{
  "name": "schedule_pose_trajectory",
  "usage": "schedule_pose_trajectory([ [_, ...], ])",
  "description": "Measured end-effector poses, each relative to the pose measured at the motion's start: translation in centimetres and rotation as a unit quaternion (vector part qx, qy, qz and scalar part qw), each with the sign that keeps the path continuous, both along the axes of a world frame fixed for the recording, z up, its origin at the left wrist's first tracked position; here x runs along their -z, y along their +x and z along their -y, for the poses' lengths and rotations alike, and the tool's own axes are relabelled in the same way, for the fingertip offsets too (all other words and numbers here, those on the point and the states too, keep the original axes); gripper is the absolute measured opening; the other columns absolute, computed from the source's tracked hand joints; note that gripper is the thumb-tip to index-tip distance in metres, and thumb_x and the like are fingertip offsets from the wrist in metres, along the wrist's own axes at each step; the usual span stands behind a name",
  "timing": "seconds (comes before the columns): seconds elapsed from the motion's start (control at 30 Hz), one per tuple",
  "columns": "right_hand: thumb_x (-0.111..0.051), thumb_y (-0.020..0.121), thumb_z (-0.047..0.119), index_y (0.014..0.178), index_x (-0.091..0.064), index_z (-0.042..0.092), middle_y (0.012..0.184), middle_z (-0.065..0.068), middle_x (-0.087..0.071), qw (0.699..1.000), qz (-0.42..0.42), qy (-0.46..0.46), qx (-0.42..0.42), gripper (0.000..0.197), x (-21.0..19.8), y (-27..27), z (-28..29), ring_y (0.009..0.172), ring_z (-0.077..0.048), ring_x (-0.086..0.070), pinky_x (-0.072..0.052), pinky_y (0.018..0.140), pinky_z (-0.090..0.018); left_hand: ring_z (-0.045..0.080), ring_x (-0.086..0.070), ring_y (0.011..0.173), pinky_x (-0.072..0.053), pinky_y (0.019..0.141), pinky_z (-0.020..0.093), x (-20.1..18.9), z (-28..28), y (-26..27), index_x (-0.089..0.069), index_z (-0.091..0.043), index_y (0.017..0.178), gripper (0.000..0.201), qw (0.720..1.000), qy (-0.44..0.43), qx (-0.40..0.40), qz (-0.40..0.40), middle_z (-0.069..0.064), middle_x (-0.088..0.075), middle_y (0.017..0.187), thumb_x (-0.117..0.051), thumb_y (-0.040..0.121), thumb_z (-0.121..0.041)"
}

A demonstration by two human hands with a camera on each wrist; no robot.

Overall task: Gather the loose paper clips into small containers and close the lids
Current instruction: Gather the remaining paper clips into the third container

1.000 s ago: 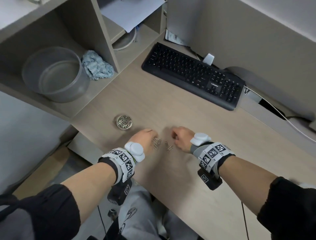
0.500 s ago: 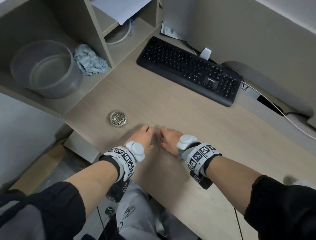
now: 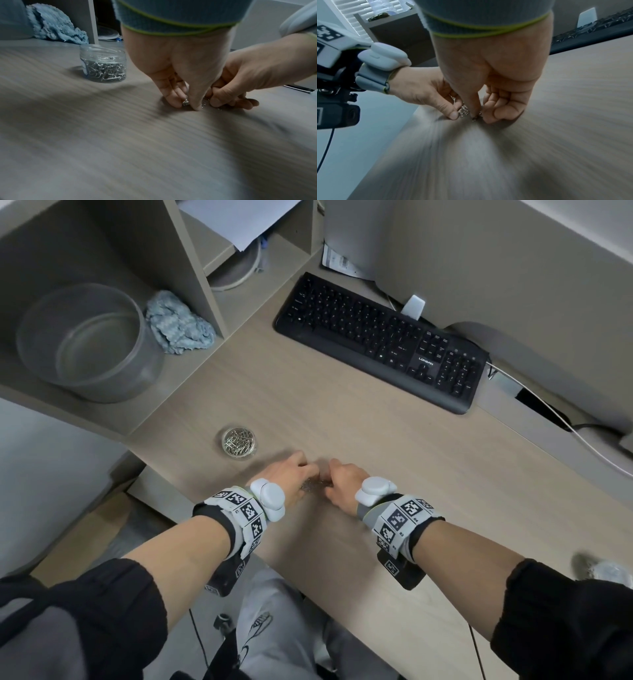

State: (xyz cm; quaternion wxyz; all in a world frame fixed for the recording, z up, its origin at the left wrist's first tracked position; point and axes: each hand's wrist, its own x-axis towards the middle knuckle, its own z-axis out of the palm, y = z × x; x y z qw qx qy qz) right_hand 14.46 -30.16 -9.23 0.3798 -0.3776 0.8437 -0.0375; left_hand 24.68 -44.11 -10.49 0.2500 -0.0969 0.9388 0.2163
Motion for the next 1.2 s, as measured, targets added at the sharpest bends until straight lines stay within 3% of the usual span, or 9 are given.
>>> schedule_pose_trajectory([
  [0.27, -0.054, 0.090, 0.021, 0.097, -0.046, 0.024, 0.095, -0.009, -0.061, 0.999, 0.014, -0.024, 0.030, 0.011, -0.3, -0.2, -0.3, 0.081, -0.029, -0.056, -0.043, 0.068, -0.035, 0.028, -0.059, 0.087, -0.052, 0.074, 0.041, 0.8, 0.3, -0.5, -0.056, -0.023, 0.106, 0.023, 0.999, 0.019, -0.024, 0.017, 0.000, -0.044, 0.103, -0.065, 0.087, -0.015],
  [0.37, -0.059, 0.090, 0.028, 0.104, -0.049, 0.014, 0.097, -0.010, -0.064, 0.997, 0.031, -0.029, 0.069, 0.022, -0.2, -0.4, -1.0, 0.088, -0.032, -0.061, -0.050, 0.073, -0.038, 0.027, -0.059, 0.087, -0.053, 0.075, 0.041, 1.1, 0.3, -0.3, -0.058, -0.021, 0.103, 0.020, 0.999, 0.024, -0.035, 0.024, 0.000, -0.047, 0.104, -0.063, 0.086, -0.011],
  [0.5, -0.066, 0.083, 0.045, 0.104, -0.048, 0.015, 0.094, -0.006, -0.062, 0.995, 0.020, -0.007, 0.095, 0.041, -0.1, -0.8, -2.4, 0.084, -0.028, -0.060, -0.049, 0.071, -0.037, 0.027, -0.059, 0.089, -0.050, 0.077, 0.037, 0.9, 0.2, -0.4, -0.060, -0.017, 0.104, 0.016, 0.999, 0.024, -0.041, 0.025, 0.003, -0.051, 0.108, -0.061, 0.089, -0.012],
  [0.67, -0.071, 0.077, 0.055, 0.105, -0.048, 0.011, 0.093, -0.009, -0.061, 0.994, 0.003, 0.028, 0.101, 0.056, -0.1, 0.1, -1.9, 0.079, -0.029, -0.059, -0.047, 0.066, -0.037, 0.023, -0.063, 0.094, -0.051, 0.080, 0.035, -0.1, -0.2, 0.0, -0.062, -0.025, 0.104, 0.017, 0.997, 0.019, -0.069, -0.012, -0.005, -0.055, 0.108, -0.065, 0.088, -0.026],
  [0.8, -0.066, 0.086, 0.037, 0.108, -0.047, 0.005, 0.101, -0.015, -0.063, 0.995, -0.017, 0.017, 0.093, 0.043, -0.2, 0.9, -1.0, 0.077, -0.030, -0.054, -0.038, 0.061, -0.033, 0.021, -0.063, 0.087, -0.050, 0.078, 0.034, -0.4, -0.6, -0.2, -0.059, -0.026, 0.104, 0.024, 0.996, 0.010, -0.090, -0.017, -0.007, -0.054, 0.104, -0.065, 0.087, -0.041],
  [0.93, -0.055, 0.090, 0.021, 0.110, -0.051, 0.009, 0.106, -0.016, -0.064, 0.996, -0.004, 0.013, 0.089, 0.023, -0.5, 1.1, -0.3, 0.088, -0.035, -0.062, -0.043, 0.064, -0.034, 0.028, -0.062, 0.084, -0.048, 0.070, 0.035, -0.1, -1.1, -0.5, -0.052, -0.023, 0.103, 0.023, 0.996, -0.007, -0.085, -0.002, -0.003, -0.052, 0.107, -0.066, 0.087, -0.031],
  [1.0, -0.050, 0.090, 0.013, 0.092, -0.053, 0.024, 0.100, -0.014, -0.065, 0.996, 0.017, 0.012, 0.086, 0.012, -1.0, 1.0, 0.1, 0.080, -0.034, -0.066, -0.053, 0.065, -0.038, 0.029, -0.058, 0.081, -0.044, 0.067, 0.034, -0.1, -1.1, -0.5, -0.052, -0.021, 0.104, 0.021, 0.996, -0.008, -0.085, -0.003, -0.002, -0.050, 0.107, -0.065, 0.088, -0.024],
  [1.07, -0.047, 0.089, 0.008, 0.074, -0.042, 0.032, 0.094, -0.012, -0.066, 0.995, 0.033, 0.007, 0.098, 0.029, -1.2, 0.9, 0.3, 0.073, -0.035, -0.069, -0.059, 0.067, -0.042, 0.028, -0.055, 0.080, -0.042, 0.067, 0.033, 0.0, -0.8, -0.6, -0.053, -0.022, 0.106, 0.020, 0.996, -0.003, -0.084, -0.005, -0.001, -0.049, 0.107, -0.062, 0.088, -0.018],
  [1.2, -0.051, 0.088, 0.010, 0.096, -0.041, 0.019, 0.095, -0.015, -0.066, 0.994, 0.028, 0.001, 0.109, 0.016, -1.0, 1.1, 0.2, 0.072, -0.035, -0.068, -0.057, 0.063, -0.041, 0.028, -0.057, 0.083, -0.046, 0.070, 0.033, 0.0, -0.6, -0.6, -0.056, -0.019, 0.104, 0.019, 0.996, 0.010, -0.087, 0.002, 0.002, -0.052, 0.109, -0.063, 0.088, -0.015],
])
